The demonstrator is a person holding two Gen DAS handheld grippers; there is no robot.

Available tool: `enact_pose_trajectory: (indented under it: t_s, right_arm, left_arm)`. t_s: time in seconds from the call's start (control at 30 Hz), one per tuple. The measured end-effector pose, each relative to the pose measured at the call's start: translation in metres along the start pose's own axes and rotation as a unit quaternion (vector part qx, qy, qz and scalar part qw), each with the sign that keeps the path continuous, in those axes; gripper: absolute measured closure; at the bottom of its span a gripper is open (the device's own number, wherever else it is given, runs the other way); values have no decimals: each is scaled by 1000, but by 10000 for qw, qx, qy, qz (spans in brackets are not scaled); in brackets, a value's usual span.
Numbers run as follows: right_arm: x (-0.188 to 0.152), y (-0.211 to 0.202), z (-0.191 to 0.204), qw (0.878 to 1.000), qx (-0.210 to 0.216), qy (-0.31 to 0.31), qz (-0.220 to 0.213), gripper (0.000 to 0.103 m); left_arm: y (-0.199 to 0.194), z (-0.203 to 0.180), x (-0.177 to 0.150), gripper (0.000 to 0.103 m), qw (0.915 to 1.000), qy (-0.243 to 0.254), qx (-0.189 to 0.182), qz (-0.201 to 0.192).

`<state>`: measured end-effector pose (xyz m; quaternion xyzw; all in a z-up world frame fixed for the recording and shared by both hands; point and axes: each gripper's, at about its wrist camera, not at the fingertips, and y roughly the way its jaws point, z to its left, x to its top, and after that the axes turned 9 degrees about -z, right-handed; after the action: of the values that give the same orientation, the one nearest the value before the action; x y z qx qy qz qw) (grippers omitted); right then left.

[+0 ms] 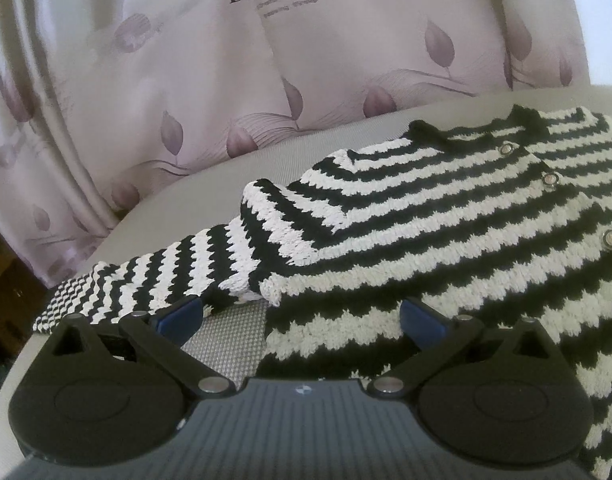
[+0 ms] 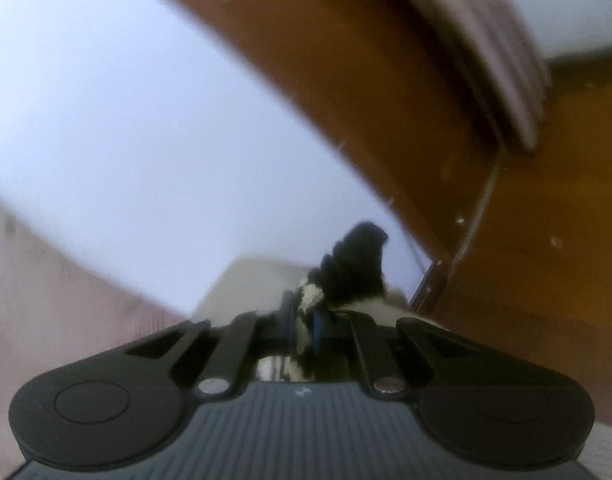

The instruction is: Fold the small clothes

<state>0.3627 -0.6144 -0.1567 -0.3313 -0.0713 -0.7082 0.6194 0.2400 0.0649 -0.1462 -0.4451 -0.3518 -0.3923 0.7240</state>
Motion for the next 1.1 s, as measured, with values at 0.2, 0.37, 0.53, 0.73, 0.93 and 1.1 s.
enact_pose_trajectory:
  t_s: [0.2, 0.37, 0.53, 0.73, 0.93, 1.1]
  right_arm:
    - [22, -38, 15, 9986, 431, 266, -144, 95]
    - [11, -65, 95, 9929, 1185, -42, -48, 95]
    - [-33, -88, 194, 9759, 2139, -273, 323, 95]
    - [-131, -97, 296, 9455, 3059, -315, 1068, 95]
    - [-251, -98, 349, 9230, 3291, -411, 1952, 95]
    - [-340, -101, 359, 9131, 3145, -634, 2515, 95]
  left_arm:
    - [-3, 4, 0, 0, 9999, -132, 9, -110]
    - [-7, 14, 0, 0, 9988, -432, 36, -220]
    - [-11, 28, -2, 0, 9956, -873, 130, -303]
    - [-12, 42, -3, 0, 9913, -1267, 152, -332]
    - [-12, 56, -8, 0, 9856, -1662, 42, -318]
    - [-4, 74, -14, 0, 9742, -2251, -89, -126]
